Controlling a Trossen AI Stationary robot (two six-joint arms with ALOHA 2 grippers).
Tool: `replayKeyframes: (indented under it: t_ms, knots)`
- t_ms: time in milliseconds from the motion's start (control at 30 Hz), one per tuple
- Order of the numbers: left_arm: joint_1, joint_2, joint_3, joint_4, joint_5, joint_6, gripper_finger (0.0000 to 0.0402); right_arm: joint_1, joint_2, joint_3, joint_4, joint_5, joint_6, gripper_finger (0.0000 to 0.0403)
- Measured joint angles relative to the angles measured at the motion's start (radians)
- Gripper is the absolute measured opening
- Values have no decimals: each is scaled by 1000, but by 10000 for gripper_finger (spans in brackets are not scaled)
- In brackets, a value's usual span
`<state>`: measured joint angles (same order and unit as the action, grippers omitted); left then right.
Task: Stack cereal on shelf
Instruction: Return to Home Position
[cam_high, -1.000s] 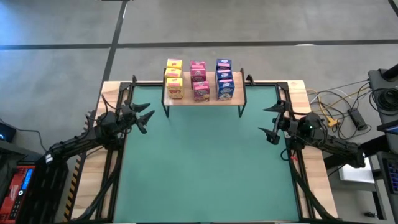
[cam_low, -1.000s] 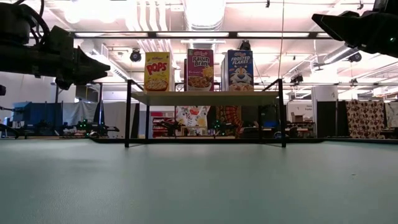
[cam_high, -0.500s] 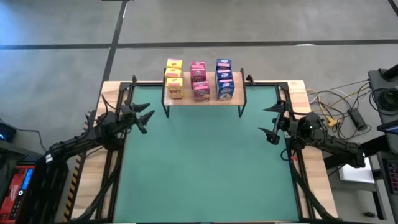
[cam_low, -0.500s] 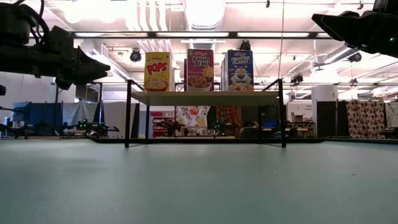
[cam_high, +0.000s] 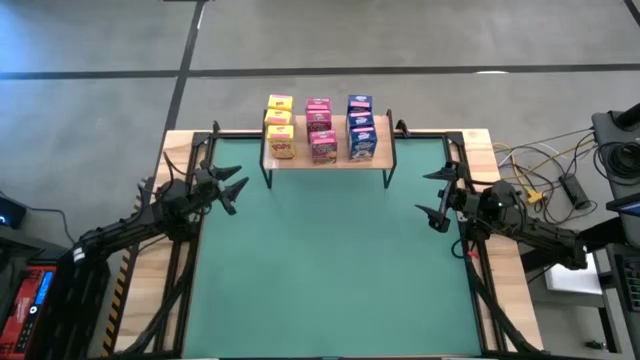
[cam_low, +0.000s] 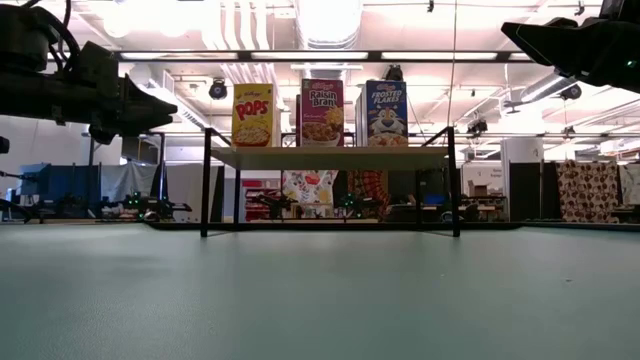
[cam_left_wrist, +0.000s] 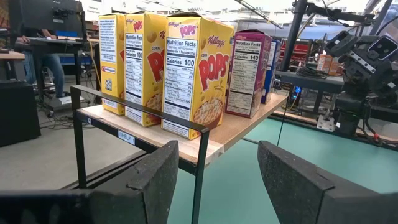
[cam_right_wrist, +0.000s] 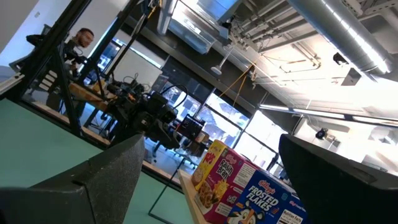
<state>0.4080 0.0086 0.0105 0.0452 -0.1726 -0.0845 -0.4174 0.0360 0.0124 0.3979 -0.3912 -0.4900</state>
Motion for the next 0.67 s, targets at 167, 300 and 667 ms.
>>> replayKeyframes:
  t_ms: [167, 300, 667]
  knots:
    - [0, 0, 2, -2, 0, 0, 204, 0, 0, 0, 0, 0, 0, 359]
    - [0, 0, 6, -7, -1, 0, 204, 0, 0, 0, 0, 0, 0, 359]
    - [0, 0, 8, -3, -1, 0, 204, 0, 0, 0, 0, 0, 0, 359]
